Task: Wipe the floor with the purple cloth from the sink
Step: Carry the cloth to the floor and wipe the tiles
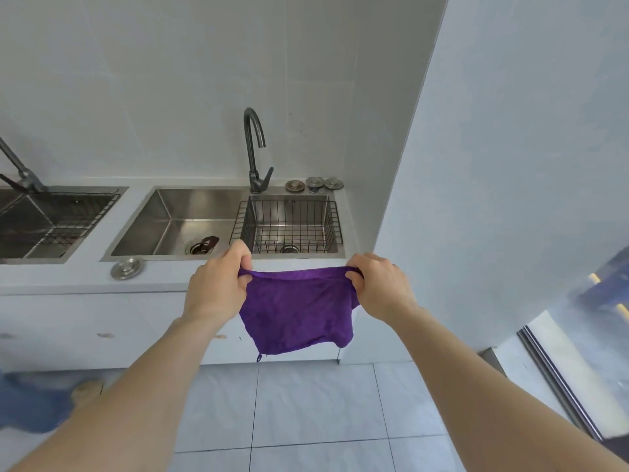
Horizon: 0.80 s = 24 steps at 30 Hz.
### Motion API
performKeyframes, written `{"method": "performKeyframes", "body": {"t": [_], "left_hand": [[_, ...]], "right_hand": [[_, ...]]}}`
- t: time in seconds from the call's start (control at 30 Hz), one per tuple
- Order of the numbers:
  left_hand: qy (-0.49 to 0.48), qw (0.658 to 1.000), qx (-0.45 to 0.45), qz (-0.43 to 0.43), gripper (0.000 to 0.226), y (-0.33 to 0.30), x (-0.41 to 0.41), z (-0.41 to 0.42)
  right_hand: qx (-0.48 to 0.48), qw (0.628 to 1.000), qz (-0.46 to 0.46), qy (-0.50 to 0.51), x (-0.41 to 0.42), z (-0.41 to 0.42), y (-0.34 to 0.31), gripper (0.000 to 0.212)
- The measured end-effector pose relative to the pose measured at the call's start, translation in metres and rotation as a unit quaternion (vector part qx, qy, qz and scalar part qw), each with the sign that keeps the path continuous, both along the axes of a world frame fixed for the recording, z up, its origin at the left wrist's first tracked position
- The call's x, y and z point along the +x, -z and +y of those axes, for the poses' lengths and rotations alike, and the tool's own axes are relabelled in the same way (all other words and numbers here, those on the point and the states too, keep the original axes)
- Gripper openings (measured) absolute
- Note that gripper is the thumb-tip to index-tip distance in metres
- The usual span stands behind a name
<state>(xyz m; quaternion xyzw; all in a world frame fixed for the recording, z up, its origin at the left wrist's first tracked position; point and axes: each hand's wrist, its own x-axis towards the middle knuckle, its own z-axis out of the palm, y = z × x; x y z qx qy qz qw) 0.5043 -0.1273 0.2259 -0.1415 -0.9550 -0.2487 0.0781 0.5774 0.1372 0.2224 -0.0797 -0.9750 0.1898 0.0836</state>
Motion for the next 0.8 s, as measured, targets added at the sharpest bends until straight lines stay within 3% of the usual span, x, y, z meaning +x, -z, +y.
{"method": "performKeyframes", "body": {"t": [0.2,0.5,0.8], "left_hand": [[0.022,0.997,0.019,-0.072,0.029,0.071,-0.010,-0.032],[0.041,0.983,0.010,-0.178,0.033,0.233,-0.012,-0.082],[0.030,0.965,-0.001,-0.262,0.031,0.396,0.042,-0.117]], "right_hand": [[0.000,0.997,-0.057,0.043,0.004,-0.034,0.070,0.018],[-0.006,0.988,-0.119,0.096,0.022,-0.102,0.229,0.019],[-0.034,0.982,-0.163,0.092,0.081,-0.139,0.388,0.015]]}}
